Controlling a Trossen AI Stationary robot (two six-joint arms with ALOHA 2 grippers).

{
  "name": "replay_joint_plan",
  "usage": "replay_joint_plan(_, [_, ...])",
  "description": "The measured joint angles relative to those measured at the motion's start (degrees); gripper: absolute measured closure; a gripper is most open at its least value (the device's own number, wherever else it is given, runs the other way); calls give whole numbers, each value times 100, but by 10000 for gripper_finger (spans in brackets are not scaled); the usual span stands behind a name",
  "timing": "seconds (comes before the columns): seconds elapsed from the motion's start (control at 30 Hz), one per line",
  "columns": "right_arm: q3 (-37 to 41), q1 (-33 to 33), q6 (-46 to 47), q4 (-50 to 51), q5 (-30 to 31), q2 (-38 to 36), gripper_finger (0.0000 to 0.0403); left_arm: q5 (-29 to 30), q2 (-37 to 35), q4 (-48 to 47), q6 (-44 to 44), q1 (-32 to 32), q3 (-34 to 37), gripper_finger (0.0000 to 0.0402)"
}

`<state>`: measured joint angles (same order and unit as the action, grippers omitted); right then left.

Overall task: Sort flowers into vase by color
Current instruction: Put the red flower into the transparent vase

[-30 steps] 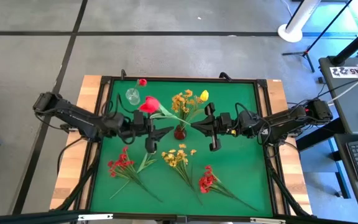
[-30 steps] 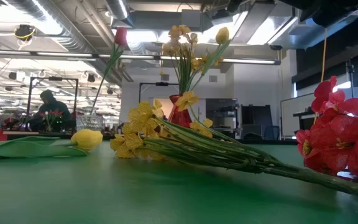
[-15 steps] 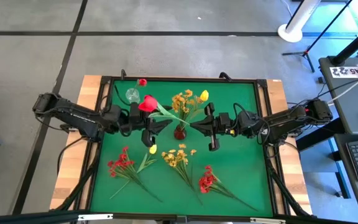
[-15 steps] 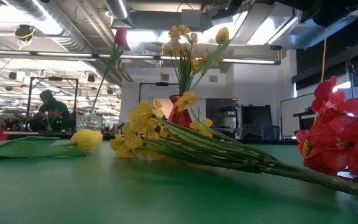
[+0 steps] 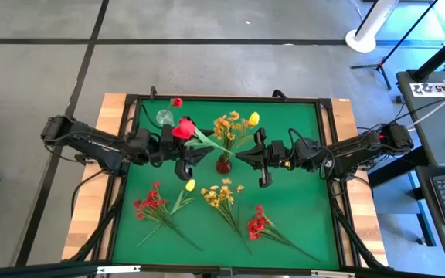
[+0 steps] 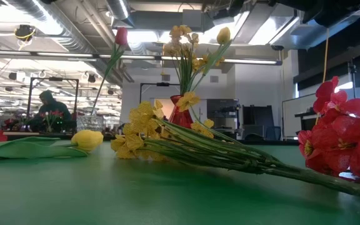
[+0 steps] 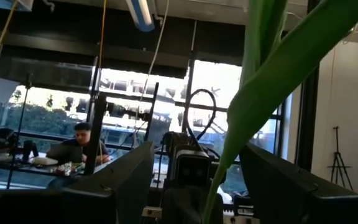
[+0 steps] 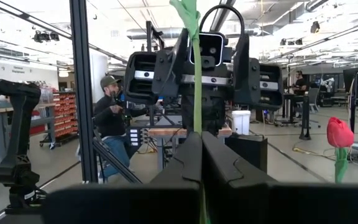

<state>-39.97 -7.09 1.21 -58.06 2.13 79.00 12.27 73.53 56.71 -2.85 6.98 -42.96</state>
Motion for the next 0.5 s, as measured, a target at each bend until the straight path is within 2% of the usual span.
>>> replay_joint_plan(0.5, [0, 0, 0, 131, 9, 0, 403, -126, 377, 176, -265, -235, -2, 168])
